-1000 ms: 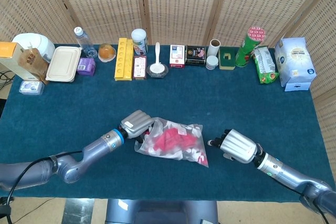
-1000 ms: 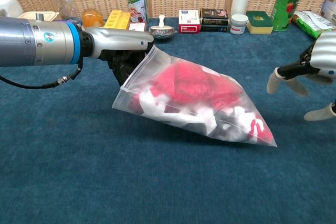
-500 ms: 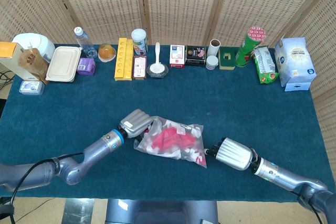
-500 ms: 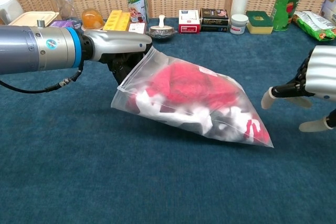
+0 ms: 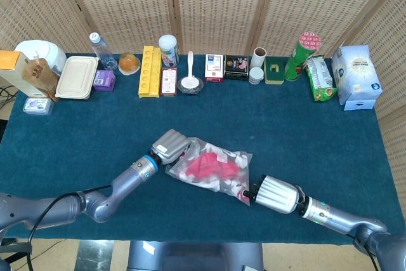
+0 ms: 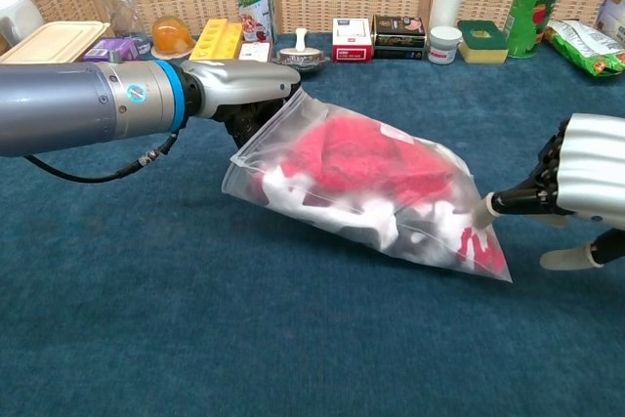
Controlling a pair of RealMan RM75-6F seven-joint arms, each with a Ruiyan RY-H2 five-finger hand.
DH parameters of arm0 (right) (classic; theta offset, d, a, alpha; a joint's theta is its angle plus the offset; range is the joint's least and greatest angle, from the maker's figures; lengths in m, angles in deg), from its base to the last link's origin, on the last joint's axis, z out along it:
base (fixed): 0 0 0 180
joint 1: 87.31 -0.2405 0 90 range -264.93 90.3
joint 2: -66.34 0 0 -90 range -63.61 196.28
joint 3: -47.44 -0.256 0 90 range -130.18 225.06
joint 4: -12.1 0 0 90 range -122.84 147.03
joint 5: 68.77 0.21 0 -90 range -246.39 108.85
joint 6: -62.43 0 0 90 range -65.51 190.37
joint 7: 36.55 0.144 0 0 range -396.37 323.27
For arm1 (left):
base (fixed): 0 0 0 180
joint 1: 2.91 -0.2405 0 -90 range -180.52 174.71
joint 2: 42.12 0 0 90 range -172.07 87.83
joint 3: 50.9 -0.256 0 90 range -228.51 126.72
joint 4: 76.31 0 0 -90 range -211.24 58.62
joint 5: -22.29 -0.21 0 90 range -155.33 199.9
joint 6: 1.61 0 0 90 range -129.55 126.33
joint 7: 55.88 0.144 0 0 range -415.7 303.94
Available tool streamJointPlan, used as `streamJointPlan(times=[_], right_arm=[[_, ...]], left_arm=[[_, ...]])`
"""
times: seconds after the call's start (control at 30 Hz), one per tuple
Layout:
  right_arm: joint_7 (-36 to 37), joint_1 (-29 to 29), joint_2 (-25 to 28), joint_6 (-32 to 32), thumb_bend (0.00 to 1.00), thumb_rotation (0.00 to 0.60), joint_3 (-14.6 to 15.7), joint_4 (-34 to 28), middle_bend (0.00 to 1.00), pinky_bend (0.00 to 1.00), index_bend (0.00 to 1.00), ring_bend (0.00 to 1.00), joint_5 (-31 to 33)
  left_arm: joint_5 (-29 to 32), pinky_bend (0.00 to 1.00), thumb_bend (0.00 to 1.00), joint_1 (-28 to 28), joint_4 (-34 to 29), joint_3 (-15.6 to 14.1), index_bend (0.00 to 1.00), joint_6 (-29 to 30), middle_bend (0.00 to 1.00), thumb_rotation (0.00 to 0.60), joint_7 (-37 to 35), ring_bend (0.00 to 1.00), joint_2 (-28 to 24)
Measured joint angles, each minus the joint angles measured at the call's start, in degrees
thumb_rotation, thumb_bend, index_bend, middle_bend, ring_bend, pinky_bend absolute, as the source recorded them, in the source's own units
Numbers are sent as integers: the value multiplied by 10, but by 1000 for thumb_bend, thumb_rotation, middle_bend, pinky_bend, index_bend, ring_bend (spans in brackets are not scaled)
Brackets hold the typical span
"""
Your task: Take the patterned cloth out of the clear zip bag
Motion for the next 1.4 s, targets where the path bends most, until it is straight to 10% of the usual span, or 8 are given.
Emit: streamJointPlan(times=[0.8, 1.4], right_arm=[[-8, -21, -34, 16, 6, 600, 3, 18, 750, 986, 345, 950, 9], [-7, -41, -44, -3, 349, 600, 7, 2, 787, 1000, 497, 1000, 16]], left_arm=[[56, 1000, 399, 18, -2, 2, 897, -5, 1000, 600, 30, 1000, 11], [64, 1000, 399, 23, 2, 1, 896, -8, 1000, 600, 23, 1000, 15]])
